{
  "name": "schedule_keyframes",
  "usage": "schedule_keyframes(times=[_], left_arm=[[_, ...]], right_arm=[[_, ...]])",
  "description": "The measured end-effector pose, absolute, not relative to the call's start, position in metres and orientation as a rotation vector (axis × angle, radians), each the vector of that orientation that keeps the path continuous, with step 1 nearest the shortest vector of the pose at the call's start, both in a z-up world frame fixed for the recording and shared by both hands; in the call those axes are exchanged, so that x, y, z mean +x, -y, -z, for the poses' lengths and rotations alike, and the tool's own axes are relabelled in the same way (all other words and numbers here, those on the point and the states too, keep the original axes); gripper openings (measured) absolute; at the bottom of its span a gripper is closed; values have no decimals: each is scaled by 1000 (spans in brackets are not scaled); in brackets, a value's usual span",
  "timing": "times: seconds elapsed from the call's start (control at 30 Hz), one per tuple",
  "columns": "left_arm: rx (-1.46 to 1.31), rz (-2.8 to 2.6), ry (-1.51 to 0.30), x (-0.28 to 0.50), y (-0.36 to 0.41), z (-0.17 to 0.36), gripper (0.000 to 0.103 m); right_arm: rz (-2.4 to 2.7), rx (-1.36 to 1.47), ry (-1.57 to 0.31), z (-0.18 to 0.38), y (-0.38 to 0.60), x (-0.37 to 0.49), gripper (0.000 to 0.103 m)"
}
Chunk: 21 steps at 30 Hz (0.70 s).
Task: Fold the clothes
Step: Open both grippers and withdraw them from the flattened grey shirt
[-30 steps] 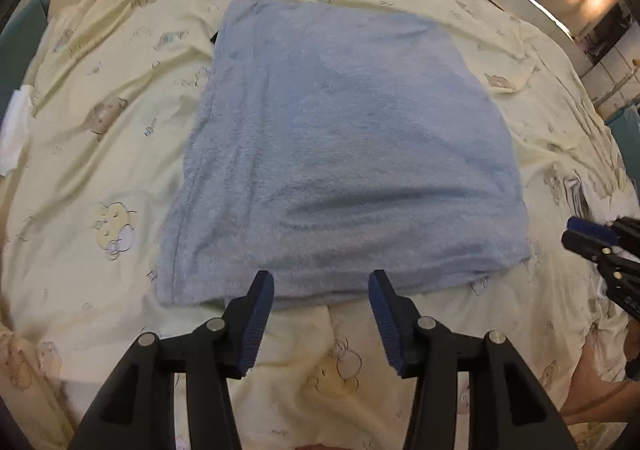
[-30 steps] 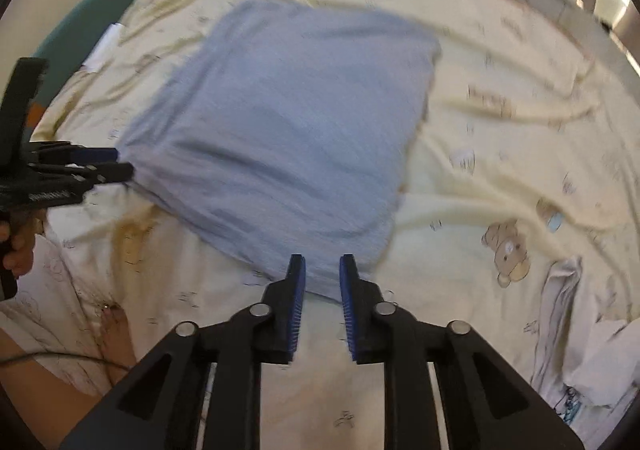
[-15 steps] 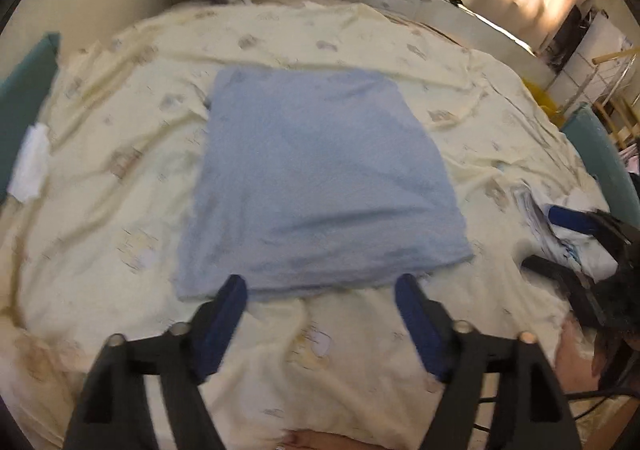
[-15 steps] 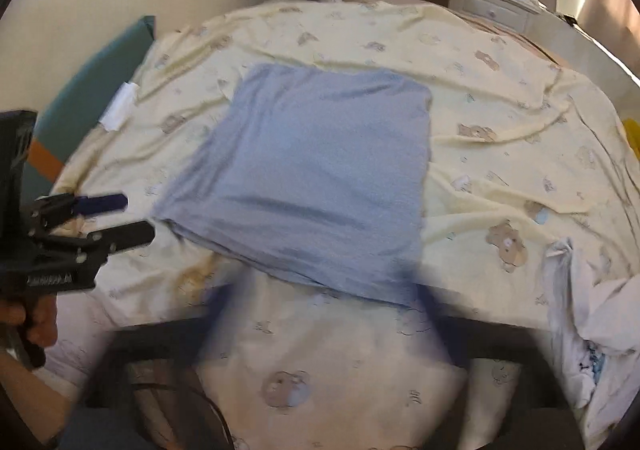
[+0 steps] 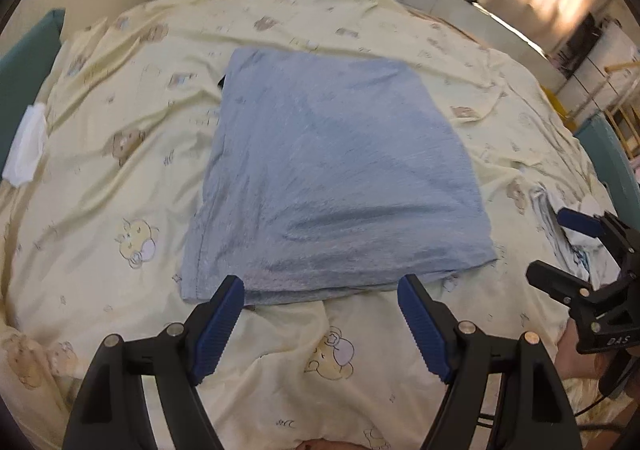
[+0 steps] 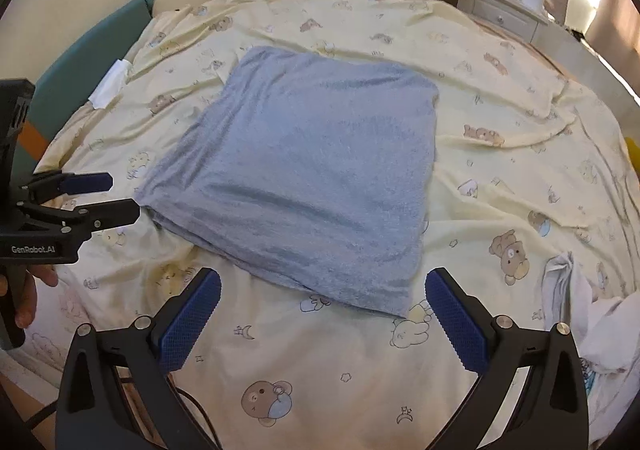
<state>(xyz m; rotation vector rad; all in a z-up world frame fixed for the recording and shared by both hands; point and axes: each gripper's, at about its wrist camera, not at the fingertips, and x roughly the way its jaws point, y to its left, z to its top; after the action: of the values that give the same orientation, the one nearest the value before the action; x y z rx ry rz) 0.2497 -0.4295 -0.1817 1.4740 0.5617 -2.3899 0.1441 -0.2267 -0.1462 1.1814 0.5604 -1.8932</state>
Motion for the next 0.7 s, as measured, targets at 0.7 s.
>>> schedule_keyframes(times=[0.7], left_arm=[[1375,2094,-965,297,523,265,81]], right_arm=[[1843,1312,-326,188,210,62,103]])
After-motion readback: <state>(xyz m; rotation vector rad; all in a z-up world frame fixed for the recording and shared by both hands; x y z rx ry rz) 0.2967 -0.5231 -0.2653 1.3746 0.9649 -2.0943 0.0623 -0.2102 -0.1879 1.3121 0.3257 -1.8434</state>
